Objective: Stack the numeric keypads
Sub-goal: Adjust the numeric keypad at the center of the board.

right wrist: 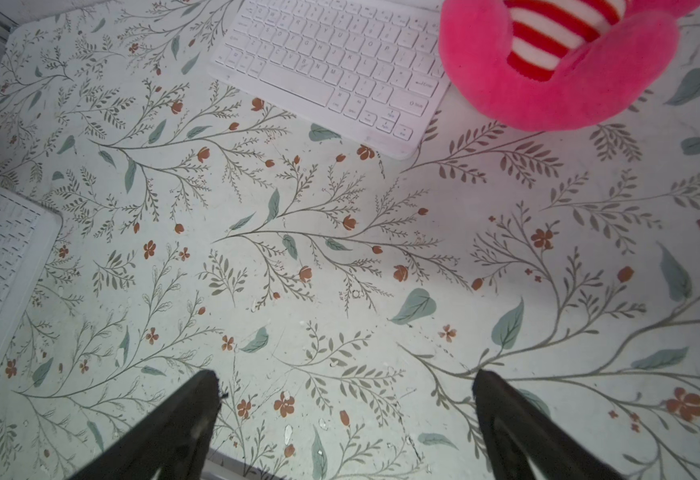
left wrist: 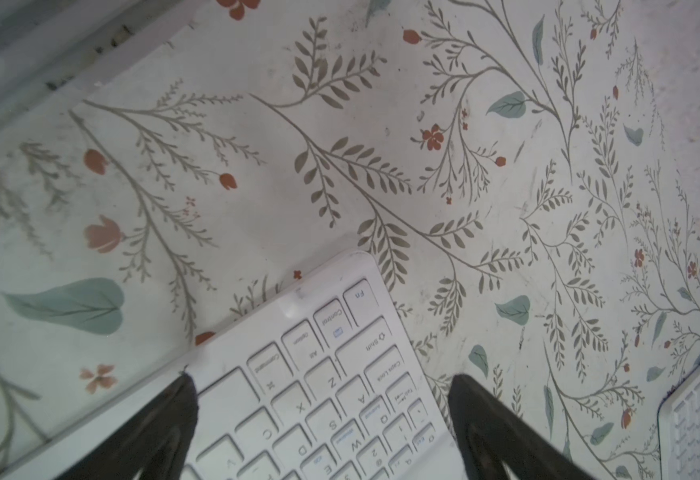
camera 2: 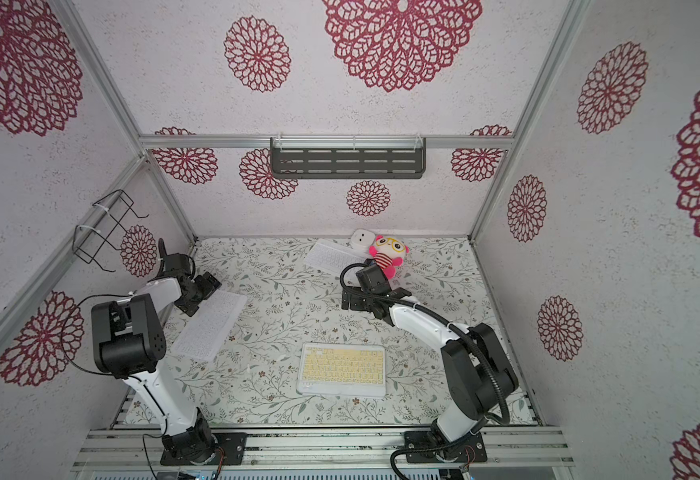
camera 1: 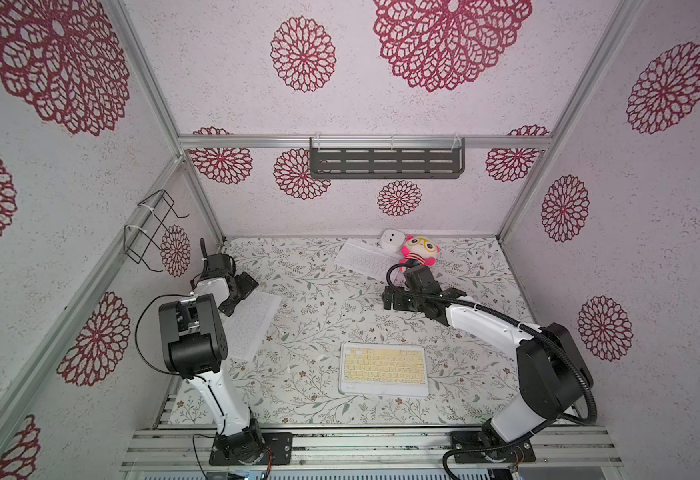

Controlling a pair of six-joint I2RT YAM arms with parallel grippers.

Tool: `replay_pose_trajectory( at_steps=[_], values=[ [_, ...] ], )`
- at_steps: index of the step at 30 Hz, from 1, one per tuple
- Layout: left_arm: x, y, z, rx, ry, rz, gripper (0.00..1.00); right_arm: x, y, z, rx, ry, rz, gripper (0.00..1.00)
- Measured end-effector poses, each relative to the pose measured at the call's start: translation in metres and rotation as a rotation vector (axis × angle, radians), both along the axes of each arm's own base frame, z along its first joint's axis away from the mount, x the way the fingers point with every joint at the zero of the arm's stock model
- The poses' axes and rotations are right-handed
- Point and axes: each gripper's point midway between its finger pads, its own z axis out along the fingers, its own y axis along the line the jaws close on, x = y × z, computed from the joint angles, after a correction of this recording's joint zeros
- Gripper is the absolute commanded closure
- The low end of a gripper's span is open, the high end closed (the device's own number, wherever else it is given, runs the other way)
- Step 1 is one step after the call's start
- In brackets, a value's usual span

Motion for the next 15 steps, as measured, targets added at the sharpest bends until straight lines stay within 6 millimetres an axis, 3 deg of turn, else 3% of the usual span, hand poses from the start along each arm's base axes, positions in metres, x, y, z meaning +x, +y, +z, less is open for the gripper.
replay_pose_trajectory(
  at_steps=[9, 12, 15],
  values=[
    [-0.005, 0.006, 0.003, 0.054, 0.048, -0.036, 0.03, 0.0, -0.001, -0.004, 0.001, 0.012, -0.006, 0.01],
    [0.003, 0.014, 0.013, 0.08, 0.034, -0.039, 0.02, 0.0, -0.002, -0.004, -0.002, 0.012, -0.008, 0.01],
    [0.01, 0.021, 0.005, 0.074, 0.039, -0.031, 0.02, 0.0, -0.003, -0.005, -0.003, 0.013, -0.011, 0.01]
  ],
)
